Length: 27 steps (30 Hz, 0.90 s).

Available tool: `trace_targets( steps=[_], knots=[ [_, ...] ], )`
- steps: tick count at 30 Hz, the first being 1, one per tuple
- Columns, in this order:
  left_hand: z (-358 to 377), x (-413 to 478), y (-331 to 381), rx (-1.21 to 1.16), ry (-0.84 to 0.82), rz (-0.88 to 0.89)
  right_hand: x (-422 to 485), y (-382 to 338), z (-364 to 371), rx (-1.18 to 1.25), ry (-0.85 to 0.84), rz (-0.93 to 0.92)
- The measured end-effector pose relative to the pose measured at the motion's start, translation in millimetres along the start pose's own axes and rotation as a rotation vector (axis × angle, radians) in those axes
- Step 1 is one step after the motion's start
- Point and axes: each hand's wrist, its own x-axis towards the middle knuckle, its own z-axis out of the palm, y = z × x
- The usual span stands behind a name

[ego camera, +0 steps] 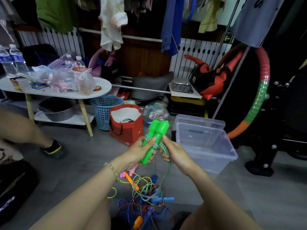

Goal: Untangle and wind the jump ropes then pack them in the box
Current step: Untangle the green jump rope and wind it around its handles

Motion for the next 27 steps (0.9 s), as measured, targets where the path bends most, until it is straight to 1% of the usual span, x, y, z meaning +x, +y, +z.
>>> trace_targets(
  steps=[2,4,6,8,11,15,18,20,23,24,25,27],
  knots=[
    [2.4,4.3,-5.1,-0.012,0.043,0.015,-4.7,6.2,-7.0,-0.120,-0.006,-0.005],
    [8.2,7.5,-10.4,0.021,0.061,0.029,-10.4,12.9,-16.5,-0.297,-0.033,-0.042],
    [15.4,12.4,-15.8,0.096,0.092,0.027,-18.2,16.8,-28.6,-0.499,-0.081,-0.067],
    [21.6,18.6,-20.0,0.203,0.093,0.006,-26.6,17.8,-40.9,-0.599,-0.121,-0.028],
    [29.6,28.2,-27.1,0.394,-0.001,-0.031,-38.2,16.4,-58.1,-0.635,-0.111,0.026],
    [40.9,32.1,-22.1,0.719,-0.224,-0.001,-48.1,14.2,-81.5,-0.435,-0.034,0.088],
    [51.6,31.2,-6.3,0.976,-0.381,0.060,-55.8,12.5,-95.8,-0.399,-0.056,0.114],
    [63.1,30.1,0.4,1.154,-0.420,0.124,-58.1,10.0,-96.1,-0.467,-0.073,0.092],
    [85.1,34.7,-2.5,1.526,-0.415,0.257,-56.8,3.9,-96.9,-0.657,-0.047,-0.031],
    [91.3,37.1,-3.1,1.602,-0.417,0.307,-57.5,2.0,-99.1,-0.682,-0.031,-0.066],
    [95.9,38.7,-1.3,1.632,-0.431,0.340,-59.1,0.2,-103.5,-0.679,-0.004,-0.088],
    [101.3,41.3,6.4,1.626,-0.481,0.350,-64.2,-2.8,-114.8,-0.596,0.064,-0.090]
  ],
)
